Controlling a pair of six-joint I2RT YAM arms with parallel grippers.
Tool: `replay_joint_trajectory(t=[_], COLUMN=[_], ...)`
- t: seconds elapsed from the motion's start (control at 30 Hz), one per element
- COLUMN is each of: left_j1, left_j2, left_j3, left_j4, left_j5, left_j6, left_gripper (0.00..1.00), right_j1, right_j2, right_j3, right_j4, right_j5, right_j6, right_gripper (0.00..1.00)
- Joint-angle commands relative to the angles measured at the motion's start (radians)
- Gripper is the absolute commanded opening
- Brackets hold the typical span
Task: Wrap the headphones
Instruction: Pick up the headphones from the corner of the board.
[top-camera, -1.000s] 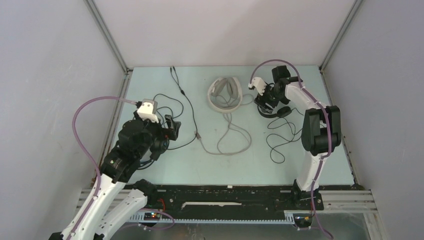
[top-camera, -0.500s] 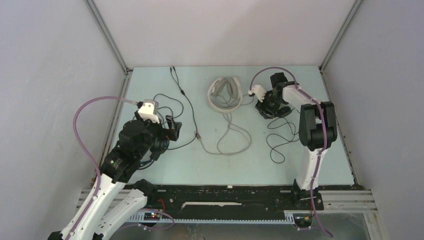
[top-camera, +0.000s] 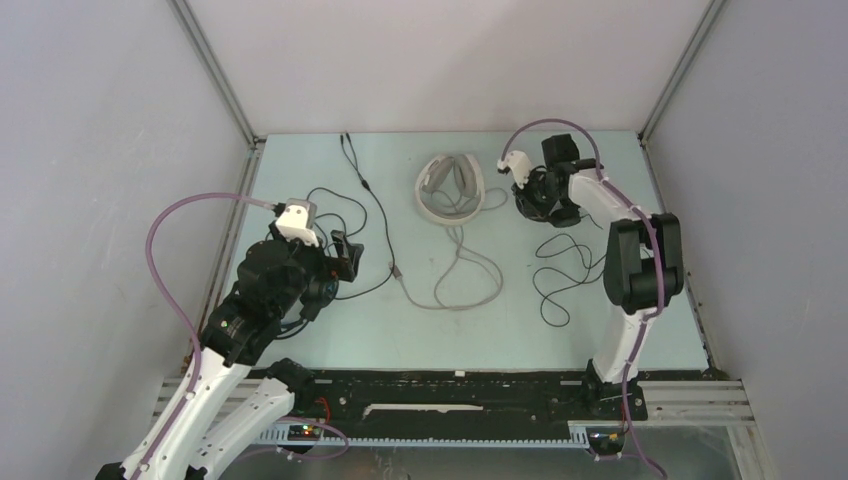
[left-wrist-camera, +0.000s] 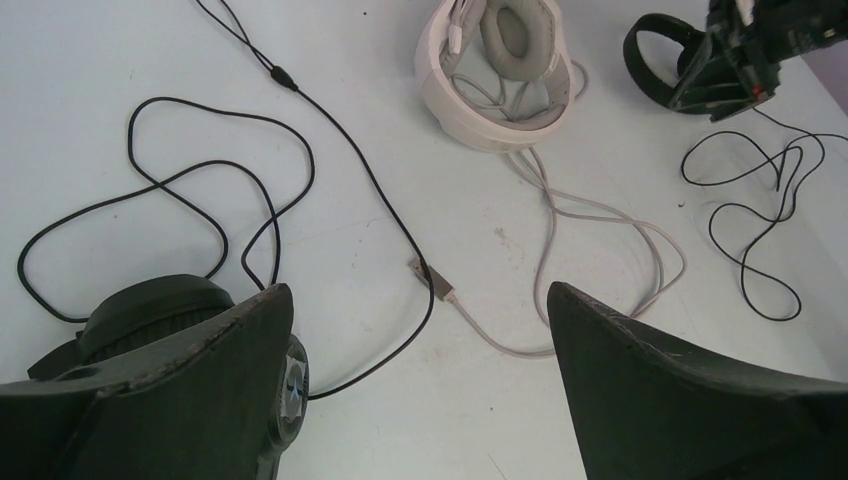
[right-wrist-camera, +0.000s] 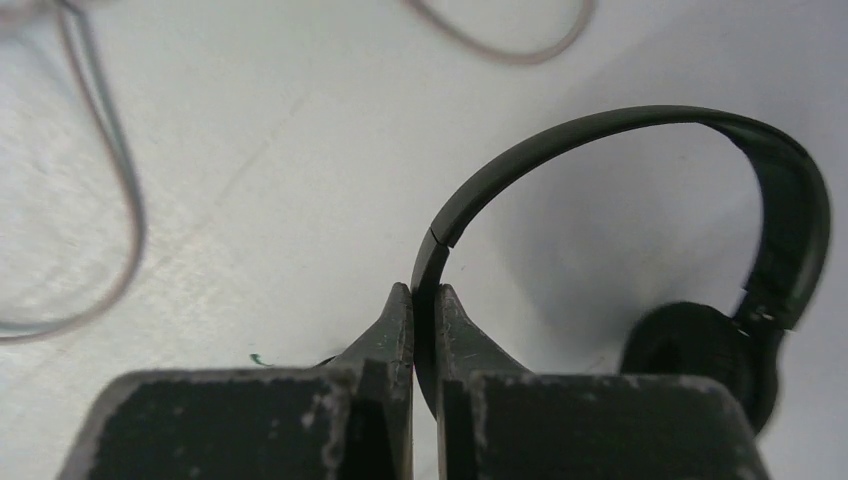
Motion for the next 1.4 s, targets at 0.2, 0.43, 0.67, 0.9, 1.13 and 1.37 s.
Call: replay_joint_trajectory(t=[0.2,0.43,0.67,0.9,1.13,1.37], left_j1=[-0.004,-0.004,-0.004,-0.007,-0.057,-0.134], left_j2=[-0.002,0.000,-0.070,-0.142,-0.071,-0.062], left_j3=[-0.004,0.065,0.055,-0.024,-0.081,-0.140], left_j4=[0.043,0.008,0.052,0.265,0.486,0.571], left_j5=[-0.047,-0.012,0.104,0.320,0.432,0.482], left_j6=[0.013,0.029,0.114,0.265,0.463,0.669], left_gripper=[1.00,1.00,0.99,0.92,0.92,0.96], right_j1=[0.156,0.325,0.494,0.508,0.487,0.467], right_j2=[-0.313,-0.453,-0.623,-0.691,-0.670,-0.707], right_j3=[0.020,0.025,-0.081,-0.151,-0.167,-0.168], right_j4=[0.034,-0.043,0.005,0.095,0.194,0.277], right_j5=[0.054,-0.024,-0.137,-0.311,-0.546,-0.642], right_j6=[0.296,0.571,0.825,1.074,1.258,1.423], right_gripper=[0.00,0.00,0.00,0.00,0.00,0.00])
